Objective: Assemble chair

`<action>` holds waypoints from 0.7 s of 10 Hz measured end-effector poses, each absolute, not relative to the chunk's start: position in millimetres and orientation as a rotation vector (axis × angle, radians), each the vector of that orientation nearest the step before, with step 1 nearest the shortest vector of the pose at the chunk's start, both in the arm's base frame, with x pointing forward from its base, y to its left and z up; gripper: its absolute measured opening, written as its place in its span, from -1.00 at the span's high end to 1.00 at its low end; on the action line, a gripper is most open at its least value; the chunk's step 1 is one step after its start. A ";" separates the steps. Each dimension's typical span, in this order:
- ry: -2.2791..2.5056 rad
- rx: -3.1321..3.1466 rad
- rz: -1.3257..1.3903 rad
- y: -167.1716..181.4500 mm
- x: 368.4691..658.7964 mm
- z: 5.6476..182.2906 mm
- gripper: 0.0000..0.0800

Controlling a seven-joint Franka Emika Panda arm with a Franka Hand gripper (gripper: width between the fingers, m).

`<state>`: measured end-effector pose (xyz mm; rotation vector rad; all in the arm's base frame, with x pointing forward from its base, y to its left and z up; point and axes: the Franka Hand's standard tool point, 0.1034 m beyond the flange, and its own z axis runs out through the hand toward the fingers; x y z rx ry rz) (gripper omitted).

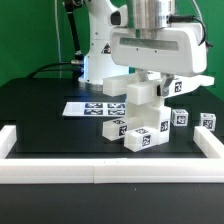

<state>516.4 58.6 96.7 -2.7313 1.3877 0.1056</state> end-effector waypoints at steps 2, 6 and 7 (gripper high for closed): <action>1.381 -2.734 0.105 58.6 516.7 96.9 0.27; 1.381 -2.734 0.103 58.7 517.1 97.2 -0.33; 1.381 -2.734 0.103 58.7 517.2 97.3 -0.56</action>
Offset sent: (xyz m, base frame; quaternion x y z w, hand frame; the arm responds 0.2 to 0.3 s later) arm 0.0000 0.0000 0.0000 0.0000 0.0000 0.0000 1.0000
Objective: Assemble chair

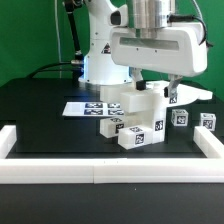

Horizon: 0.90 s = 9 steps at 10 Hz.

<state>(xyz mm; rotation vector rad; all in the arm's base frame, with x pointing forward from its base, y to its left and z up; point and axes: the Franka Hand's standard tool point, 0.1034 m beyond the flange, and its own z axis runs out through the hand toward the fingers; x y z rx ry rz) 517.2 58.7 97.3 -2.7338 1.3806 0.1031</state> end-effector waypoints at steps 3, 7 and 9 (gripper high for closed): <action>1.380 -2.734 0.103 58.8 517.2 97.3 -0.62; 1.365 -2.737 0.108 59.7 519.4 102.3 -0.62; 1.355 -2.725 0.093 61.5 522.4 114.8 -0.62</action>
Offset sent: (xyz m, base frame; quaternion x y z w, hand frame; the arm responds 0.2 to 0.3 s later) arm 0.0000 0.0000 0.0000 0.0000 0.0000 0.0000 1.0000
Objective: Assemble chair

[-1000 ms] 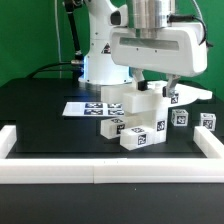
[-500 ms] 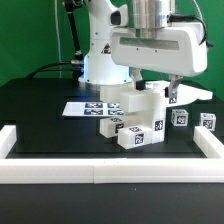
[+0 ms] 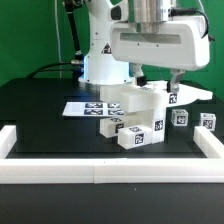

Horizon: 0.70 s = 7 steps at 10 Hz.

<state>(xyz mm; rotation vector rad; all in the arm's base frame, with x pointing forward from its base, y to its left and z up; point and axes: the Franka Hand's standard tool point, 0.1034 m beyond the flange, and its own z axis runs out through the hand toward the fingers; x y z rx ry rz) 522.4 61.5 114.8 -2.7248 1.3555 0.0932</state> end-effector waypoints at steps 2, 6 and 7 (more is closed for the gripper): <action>1.384 -2.687 0.093 69.2 523.0 133.5 -0.62; 1.413 -2.648 0.099 101.1 512.4 150.7 -0.62; 1.459 -2.624 0.101 113.0 505.8 148.7 -0.62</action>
Offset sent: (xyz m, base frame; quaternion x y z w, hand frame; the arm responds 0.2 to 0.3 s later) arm -0.0168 0.0230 0.0216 -0.0062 -0.0122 0.0354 0.9993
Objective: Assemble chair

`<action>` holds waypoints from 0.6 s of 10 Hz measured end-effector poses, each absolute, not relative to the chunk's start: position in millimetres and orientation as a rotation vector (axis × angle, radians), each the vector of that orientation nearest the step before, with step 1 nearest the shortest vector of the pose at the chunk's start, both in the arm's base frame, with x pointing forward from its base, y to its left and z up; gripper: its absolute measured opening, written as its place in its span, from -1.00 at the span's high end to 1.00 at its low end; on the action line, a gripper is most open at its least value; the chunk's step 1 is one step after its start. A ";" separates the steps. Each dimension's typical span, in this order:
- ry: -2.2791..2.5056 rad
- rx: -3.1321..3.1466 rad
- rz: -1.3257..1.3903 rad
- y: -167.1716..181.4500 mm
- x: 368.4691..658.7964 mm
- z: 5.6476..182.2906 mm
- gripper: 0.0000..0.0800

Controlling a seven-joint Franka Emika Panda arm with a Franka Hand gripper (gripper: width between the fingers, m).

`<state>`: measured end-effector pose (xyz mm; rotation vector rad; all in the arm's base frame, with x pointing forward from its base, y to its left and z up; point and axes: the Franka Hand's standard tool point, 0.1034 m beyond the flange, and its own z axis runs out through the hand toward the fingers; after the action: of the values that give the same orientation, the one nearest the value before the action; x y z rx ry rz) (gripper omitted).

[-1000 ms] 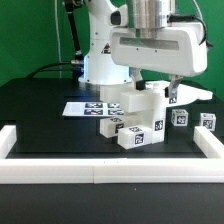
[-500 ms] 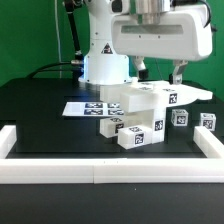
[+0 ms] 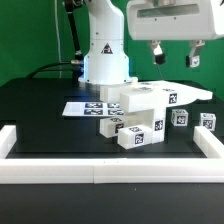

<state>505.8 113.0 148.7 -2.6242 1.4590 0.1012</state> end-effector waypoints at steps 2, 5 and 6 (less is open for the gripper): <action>1.546 -2.581 0.092 140.9 490.6 136.4 -0.62; 1.520 -2.597 0.087 137.0 491.9 136.0 -0.62; 1.585 -2.565 0.089 144.4 482.7 129.9 -0.62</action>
Offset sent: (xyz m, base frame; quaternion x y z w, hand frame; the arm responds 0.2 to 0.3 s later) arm 0.0000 0.0000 0.0000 0.0000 0.0000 0.0000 1.0000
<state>482.7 144.4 129.9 -2.5651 1.5847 0.0893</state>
